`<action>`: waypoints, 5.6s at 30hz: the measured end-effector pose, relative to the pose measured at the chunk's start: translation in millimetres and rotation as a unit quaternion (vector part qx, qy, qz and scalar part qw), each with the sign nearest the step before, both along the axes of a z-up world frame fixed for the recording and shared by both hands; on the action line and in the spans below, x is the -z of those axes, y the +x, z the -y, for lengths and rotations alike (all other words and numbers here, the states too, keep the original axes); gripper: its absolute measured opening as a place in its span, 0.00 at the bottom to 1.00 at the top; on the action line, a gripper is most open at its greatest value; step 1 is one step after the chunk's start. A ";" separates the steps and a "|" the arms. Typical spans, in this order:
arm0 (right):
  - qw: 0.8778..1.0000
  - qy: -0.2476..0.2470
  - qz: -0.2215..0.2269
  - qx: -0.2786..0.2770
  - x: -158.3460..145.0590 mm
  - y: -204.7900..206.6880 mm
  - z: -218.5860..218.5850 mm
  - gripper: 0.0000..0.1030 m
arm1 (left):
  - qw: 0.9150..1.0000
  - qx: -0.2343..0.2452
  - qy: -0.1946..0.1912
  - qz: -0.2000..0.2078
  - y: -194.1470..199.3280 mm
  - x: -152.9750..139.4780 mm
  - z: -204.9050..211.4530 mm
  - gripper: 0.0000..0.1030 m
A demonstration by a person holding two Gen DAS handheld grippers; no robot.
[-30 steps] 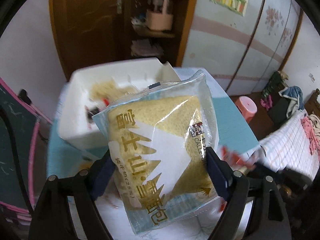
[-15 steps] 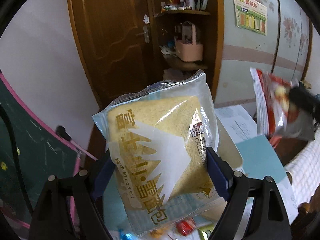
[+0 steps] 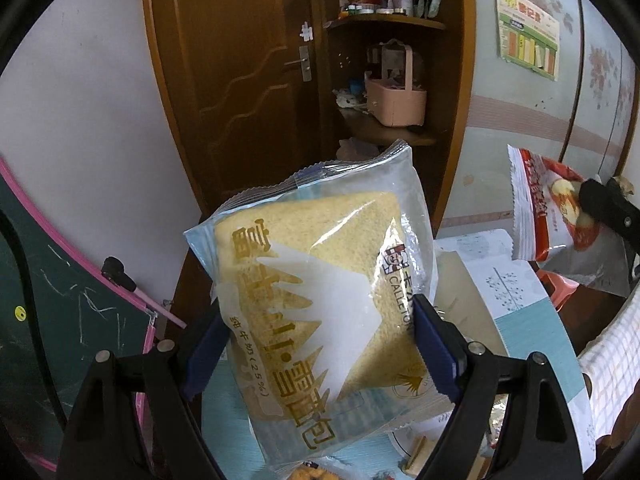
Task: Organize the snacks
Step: 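Carry both packs into the white tray and open both grippers, then withdraw both tools from the tray toward the remaining snacks, then grasp the brown paper-wrapped bread with the left gripper while the right grasps the LIPO pack, then carry both packs into the white tray and open both grippers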
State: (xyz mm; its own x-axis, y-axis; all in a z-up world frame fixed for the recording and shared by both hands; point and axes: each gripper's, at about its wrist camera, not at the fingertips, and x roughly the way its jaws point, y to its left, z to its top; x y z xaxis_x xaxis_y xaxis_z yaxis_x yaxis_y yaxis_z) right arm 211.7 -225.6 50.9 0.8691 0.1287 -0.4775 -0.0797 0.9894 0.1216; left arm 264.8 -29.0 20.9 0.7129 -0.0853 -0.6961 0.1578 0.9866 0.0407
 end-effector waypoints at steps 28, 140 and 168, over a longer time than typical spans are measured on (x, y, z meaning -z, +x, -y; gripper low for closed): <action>0.999 0.008 -0.042 0.010 41.4 20.9 -9.5 0.66 | 0.998 0.005 -0.028 -0.060 30.1 50.0 -7.8 1.00; 0.961 0.011 -0.267 0.073 251.2 -164.4 97.8 0.45 | 0.969 0.004 -0.062 -0.241 -141.4 234.6 132.1 0.60; 0.978 0.002 -0.205 0.035 193.7 -183.5 54.6 0.44 | 0.987 0.078 -0.089 -0.106 -177.1 125.2 86.4 0.58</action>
State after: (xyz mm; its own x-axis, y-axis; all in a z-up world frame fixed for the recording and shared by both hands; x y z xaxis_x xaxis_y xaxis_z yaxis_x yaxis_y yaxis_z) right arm 28.2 -280.2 -142.8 0.6110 0.0775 -0.7878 0.0454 0.9901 0.1325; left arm 87.6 -115.4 -104.3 0.5207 -0.3174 -0.7925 0.2941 0.9382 -0.1825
